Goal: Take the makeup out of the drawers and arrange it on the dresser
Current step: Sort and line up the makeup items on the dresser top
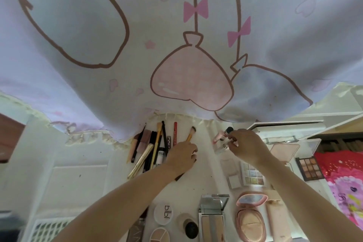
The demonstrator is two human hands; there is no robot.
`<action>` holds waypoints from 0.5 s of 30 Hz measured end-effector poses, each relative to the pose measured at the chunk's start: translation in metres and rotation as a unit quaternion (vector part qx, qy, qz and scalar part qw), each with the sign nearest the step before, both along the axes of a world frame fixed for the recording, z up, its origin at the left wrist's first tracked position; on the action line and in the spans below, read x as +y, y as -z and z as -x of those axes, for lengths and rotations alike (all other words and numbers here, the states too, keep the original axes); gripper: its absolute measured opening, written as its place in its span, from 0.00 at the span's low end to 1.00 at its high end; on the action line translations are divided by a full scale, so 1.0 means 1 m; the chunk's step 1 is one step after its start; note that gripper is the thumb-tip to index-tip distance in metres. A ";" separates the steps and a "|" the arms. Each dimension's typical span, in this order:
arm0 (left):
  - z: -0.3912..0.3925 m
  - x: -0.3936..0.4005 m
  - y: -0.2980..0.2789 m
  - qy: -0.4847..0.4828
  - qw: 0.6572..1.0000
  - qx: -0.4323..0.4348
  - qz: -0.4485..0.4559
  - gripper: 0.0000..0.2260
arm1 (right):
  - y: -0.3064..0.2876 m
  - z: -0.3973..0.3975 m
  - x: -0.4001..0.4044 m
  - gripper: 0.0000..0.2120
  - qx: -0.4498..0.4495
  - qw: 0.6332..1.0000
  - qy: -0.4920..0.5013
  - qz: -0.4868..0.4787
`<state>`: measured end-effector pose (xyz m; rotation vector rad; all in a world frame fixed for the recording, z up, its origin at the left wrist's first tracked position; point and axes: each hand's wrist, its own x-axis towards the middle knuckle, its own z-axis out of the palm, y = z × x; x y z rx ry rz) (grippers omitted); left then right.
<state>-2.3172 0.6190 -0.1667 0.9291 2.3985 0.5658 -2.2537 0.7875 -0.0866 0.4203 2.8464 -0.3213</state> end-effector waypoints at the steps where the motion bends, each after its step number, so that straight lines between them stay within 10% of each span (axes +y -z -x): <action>1: 0.001 -0.006 0.000 0.009 1.000 0.012 0.020 0.13 | 0.001 0.000 0.000 0.12 -0.004 1.000 -0.004 -0.002; 15: -0.018 -0.013 -0.002 0.063 0.971 0.061 0.221 0.16 | 0.009 -0.004 -0.001 0.16 -0.037 0.998 -0.007 -0.040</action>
